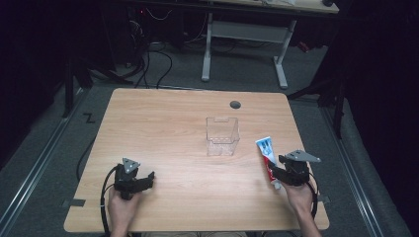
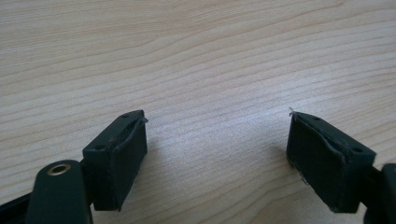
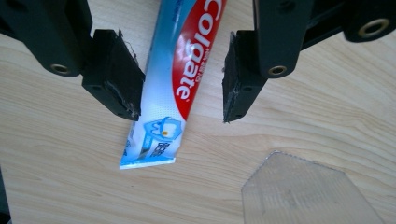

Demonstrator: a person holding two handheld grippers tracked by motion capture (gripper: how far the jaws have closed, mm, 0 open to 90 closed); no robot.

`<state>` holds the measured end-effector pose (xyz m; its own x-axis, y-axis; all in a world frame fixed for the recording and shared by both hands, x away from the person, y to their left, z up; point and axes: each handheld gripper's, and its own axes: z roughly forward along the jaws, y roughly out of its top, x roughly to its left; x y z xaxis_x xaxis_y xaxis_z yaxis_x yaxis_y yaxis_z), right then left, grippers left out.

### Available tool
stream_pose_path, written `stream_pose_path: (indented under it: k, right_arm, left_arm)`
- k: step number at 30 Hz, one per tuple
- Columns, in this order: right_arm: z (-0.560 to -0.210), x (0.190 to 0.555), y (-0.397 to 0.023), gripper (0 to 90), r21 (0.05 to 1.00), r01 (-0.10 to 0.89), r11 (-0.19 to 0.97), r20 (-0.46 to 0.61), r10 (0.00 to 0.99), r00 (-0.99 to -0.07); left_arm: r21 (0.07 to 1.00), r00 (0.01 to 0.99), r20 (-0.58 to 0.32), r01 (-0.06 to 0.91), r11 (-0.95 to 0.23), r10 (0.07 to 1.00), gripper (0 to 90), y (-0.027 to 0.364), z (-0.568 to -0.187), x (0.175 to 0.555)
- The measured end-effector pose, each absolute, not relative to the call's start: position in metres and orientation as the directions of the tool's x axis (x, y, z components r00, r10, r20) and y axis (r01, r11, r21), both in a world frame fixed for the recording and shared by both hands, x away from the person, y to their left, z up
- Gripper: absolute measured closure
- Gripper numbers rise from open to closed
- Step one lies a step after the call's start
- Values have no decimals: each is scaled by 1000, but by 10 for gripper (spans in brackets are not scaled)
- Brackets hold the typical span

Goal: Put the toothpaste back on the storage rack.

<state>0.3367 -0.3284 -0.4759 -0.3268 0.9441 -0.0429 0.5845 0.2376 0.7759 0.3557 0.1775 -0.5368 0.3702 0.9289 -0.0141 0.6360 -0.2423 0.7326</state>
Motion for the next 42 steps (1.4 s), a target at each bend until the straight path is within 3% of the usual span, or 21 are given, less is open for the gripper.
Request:
stream_pose_path:
  k: [18,42]
  right_arm:
    - [-471,372,-326,470,736,630,249,-56,949,-309]
    - [-497,418,-323,406,627,738,250,-48,958,-284]
  left_arm:
    - [733,370,-14,636,-243,929,205,177,-537,356]
    - [733,370,-14,636,-242,929,205,177,-537,356]
